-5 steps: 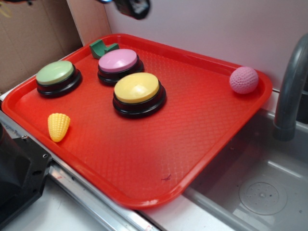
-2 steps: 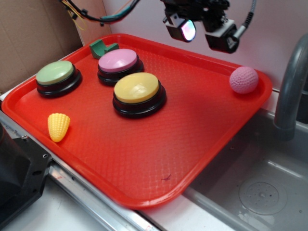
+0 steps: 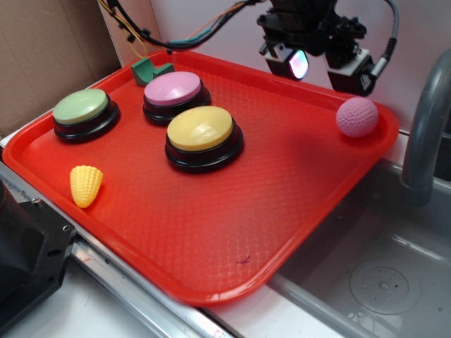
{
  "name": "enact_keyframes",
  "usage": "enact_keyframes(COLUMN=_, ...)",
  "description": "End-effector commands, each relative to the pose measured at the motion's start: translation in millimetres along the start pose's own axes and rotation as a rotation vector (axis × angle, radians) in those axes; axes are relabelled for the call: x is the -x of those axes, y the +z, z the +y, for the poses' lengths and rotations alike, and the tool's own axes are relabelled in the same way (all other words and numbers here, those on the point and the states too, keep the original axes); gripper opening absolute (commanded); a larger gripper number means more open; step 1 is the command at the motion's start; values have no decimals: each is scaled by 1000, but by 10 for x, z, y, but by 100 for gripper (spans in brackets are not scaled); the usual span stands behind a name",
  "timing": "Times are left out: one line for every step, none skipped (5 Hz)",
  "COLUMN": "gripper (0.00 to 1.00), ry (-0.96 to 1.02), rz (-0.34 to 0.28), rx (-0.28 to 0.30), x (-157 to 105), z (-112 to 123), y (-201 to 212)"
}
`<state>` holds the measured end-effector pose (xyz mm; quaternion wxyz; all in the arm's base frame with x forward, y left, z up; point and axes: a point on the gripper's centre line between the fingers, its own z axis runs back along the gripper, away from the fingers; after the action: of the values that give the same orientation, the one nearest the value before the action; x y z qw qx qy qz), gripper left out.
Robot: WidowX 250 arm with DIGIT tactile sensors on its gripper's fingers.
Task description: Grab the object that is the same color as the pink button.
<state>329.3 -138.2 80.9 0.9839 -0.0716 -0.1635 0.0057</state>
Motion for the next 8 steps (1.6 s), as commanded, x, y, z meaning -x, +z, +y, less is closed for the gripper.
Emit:
enact_keyframes(gripper=100, ry=-35, rz=-53, rx=43, x=-232, z=-11, y=-150)
enact_keyframes(gripper=64, ry=-32, rz=-36, rx=44, x=-260, z=-24, y=-268)
enact_keyframes(gripper=0, ry=-21, rz=5, rx=43, x=-221, z=-40, y=-318)
enact_keyframes(gripper=0, ry=-104, rz=44, rx=37, x=-147, z=-39, y=-166)
enact_keyframes(gripper=0, ry=-182, rz=17, rx=36, x=-18, z=-53, y=263)
enact_keyframes(gripper=0, ry=-193, rz=94, rx=70, x=220, z=37, y=902)
enact_keyframes(gripper=0, ry=-136, rz=261, rx=45, x=346, z=67, y=1298)
enact_keyframes(gripper=0, ry=-73, rz=438, rx=-22, x=579, z=40, y=1701)
